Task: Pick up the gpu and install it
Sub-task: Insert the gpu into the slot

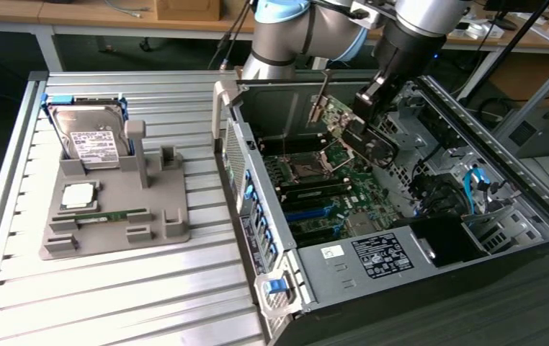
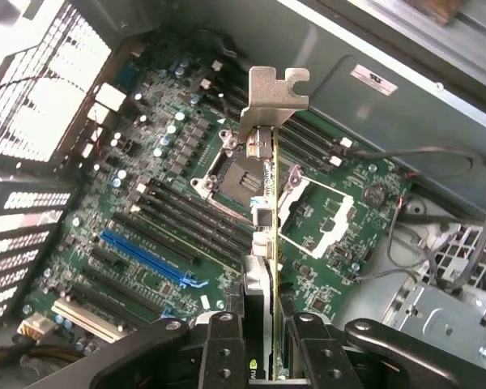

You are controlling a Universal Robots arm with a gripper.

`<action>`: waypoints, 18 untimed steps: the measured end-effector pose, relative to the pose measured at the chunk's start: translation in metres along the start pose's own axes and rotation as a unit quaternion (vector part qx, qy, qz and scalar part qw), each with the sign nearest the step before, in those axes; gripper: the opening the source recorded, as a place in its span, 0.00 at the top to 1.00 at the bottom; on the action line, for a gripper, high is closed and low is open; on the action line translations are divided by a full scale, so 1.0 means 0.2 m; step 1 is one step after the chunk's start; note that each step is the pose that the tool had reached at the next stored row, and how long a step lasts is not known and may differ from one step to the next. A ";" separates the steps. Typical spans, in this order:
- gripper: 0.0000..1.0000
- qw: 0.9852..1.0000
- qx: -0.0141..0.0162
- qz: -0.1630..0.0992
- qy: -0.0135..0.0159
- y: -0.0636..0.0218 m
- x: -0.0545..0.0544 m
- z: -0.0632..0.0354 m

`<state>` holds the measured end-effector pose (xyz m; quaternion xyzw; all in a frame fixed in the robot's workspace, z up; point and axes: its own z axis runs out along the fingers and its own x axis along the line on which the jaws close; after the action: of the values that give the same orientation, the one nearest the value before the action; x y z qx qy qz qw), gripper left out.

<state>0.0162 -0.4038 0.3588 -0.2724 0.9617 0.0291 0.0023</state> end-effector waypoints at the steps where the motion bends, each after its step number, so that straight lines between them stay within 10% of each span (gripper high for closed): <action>1: 0.73 1.000 0.000 -0.005 0.000 0.000 0.00 0.000; 18: 0.73 0.996 -0.002 -0.089 0.005 0.000 0.00 0.000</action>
<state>0.0162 -0.4038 0.3589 -0.3566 0.9338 0.0292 -0.0003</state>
